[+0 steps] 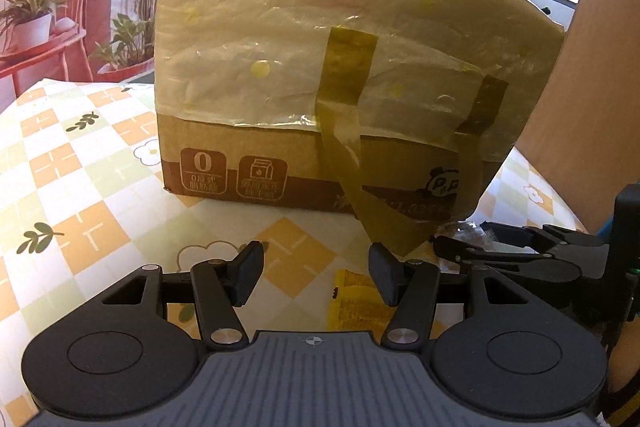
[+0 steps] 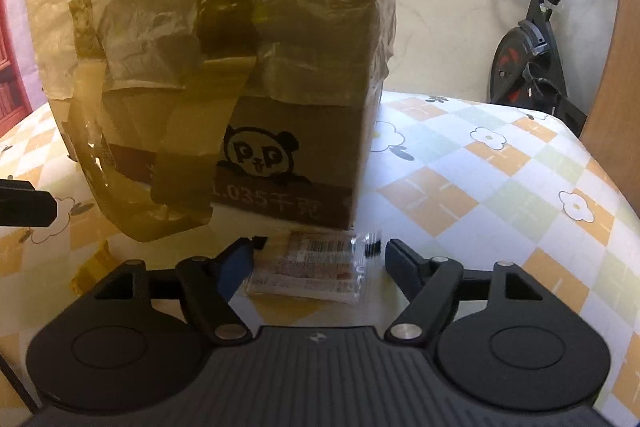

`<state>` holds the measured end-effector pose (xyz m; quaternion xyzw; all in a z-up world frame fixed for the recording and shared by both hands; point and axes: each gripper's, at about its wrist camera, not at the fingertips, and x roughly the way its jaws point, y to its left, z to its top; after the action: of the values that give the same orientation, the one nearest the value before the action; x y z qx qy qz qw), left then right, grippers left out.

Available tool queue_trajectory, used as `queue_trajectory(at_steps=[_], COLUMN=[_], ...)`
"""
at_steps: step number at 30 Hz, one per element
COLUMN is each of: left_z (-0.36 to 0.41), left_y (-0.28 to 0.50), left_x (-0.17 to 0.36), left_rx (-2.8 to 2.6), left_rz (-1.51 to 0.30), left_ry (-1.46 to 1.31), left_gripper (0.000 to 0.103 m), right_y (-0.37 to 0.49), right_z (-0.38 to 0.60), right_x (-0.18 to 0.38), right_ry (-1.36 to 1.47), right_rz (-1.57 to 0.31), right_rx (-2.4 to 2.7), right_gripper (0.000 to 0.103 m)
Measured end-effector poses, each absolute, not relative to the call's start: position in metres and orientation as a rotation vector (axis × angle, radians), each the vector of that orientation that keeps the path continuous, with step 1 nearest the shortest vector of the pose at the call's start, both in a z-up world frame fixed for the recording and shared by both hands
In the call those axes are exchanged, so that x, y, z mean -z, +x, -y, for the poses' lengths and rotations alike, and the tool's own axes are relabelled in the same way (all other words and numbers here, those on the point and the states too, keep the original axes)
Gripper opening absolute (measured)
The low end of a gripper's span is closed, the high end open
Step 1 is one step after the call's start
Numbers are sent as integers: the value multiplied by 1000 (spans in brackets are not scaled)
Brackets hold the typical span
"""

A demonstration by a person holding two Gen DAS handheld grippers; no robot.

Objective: Organize snacks
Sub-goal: 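Grasp the yellow cake pack with the left tool while the right tool grasps the clear cracker pack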

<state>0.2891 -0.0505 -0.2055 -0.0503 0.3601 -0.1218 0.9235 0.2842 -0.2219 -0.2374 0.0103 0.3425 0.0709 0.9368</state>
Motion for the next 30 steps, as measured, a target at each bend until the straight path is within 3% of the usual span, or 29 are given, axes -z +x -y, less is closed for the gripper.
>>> queue_trajectory(at_steps=[7, 30], left_z=[53, 105], left_y=[285, 299], left_x=[209, 238], left_rx=[263, 355], left_rz=[-759, -834], left_ry=[-118, -4], left_gripper=[60, 64], right_y=[272, 234], right_z=[222, 227], right_x=[233, 233], right_ry=[32, 56], right_rz=[-701, -682], right_rx=[-160, -161], right_gripper=[55, 52])
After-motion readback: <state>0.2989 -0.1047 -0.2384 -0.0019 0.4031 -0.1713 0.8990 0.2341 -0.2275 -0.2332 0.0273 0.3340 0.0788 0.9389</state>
